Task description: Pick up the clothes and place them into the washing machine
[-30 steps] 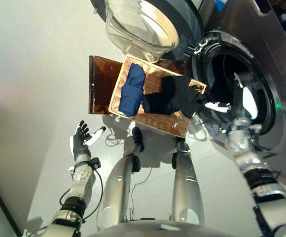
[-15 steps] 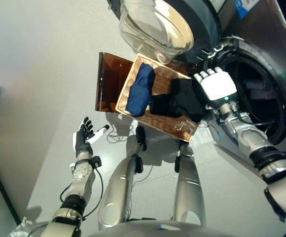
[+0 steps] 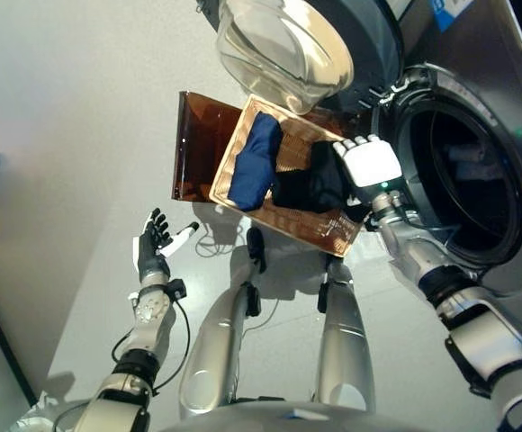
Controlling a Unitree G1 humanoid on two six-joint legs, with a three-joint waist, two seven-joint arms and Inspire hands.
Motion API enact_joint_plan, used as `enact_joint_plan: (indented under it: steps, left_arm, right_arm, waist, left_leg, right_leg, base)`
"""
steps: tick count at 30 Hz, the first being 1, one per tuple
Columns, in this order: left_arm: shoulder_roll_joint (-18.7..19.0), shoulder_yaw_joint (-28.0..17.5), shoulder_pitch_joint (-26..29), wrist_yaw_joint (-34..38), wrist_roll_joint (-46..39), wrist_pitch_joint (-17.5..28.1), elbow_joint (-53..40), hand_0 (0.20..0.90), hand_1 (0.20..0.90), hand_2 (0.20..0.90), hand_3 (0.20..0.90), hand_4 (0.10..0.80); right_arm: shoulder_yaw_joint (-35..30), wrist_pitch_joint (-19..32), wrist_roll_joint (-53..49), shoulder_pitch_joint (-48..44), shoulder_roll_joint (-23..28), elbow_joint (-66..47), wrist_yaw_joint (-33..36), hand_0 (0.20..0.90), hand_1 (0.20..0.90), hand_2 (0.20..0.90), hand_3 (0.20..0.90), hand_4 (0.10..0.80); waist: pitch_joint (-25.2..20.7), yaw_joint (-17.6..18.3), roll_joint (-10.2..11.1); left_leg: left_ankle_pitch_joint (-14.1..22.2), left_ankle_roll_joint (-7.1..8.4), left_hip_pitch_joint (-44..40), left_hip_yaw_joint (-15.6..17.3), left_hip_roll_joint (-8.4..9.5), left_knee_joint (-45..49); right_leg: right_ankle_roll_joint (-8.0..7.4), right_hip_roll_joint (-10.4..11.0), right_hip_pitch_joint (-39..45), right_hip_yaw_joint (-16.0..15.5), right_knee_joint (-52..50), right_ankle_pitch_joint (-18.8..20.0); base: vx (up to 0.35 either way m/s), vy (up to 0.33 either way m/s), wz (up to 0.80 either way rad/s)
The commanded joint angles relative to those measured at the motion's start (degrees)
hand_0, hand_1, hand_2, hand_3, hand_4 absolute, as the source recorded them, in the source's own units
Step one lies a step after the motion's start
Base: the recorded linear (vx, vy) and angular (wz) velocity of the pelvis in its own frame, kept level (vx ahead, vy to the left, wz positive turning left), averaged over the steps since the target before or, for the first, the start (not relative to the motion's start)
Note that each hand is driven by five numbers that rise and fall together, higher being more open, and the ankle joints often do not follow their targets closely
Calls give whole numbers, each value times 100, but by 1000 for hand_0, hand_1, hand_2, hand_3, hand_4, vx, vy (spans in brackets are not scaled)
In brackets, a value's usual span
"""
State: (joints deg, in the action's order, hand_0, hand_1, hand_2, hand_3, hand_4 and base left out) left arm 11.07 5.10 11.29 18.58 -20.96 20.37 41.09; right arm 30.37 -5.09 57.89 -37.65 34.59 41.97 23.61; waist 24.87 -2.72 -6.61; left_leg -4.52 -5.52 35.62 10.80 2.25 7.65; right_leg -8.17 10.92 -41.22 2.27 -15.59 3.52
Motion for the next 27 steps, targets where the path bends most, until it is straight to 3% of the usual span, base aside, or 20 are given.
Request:
enact_joint_plan:
  steps: [1, 12, 27]
  left_arm:
    - [257, -283, -64, 286, -18, 346, -150, 900, 900, 900, 900, 800]
    - [365, -308, -14, 385, -24, 386, -513, 900, 900, 900, 900, 800]
    - [518, -271, 105, 367, -420, 502, -1664, 900, 900, 900, 900, 800]
  right_arm:
    - [33, -89, -262, -465, 20, -206, 267, 900, 900, 900, 900, 800]
    - [200, -117, -423, -772, -42, -89, 216, 900, 900, 900, 900, 800]
    - [402, -345, -812, -2136, 250, 760, 258, 900, 900, 900, 900, 800]
  waist:
    - [-159, -63, -174]
    - [26, -115, -235]
    - [460, -282, -363]
  left_leg:
    - [268, 703, 40, -45, -21, 233]
    - [198, 710, 206, -143, 26, 248]
    - [87, 701, 903, -295, 73, 399]
  right_leg:
    - [88, -22, 299, 177, 389, 214]
    - [97, -29, 182, 195, 363, 220]
    - [126, -44, -532, 154, -19, 214]
  base:
    - [0, 0, 0]
    - [0, -1, 4]
    - [-26, -1, 10]
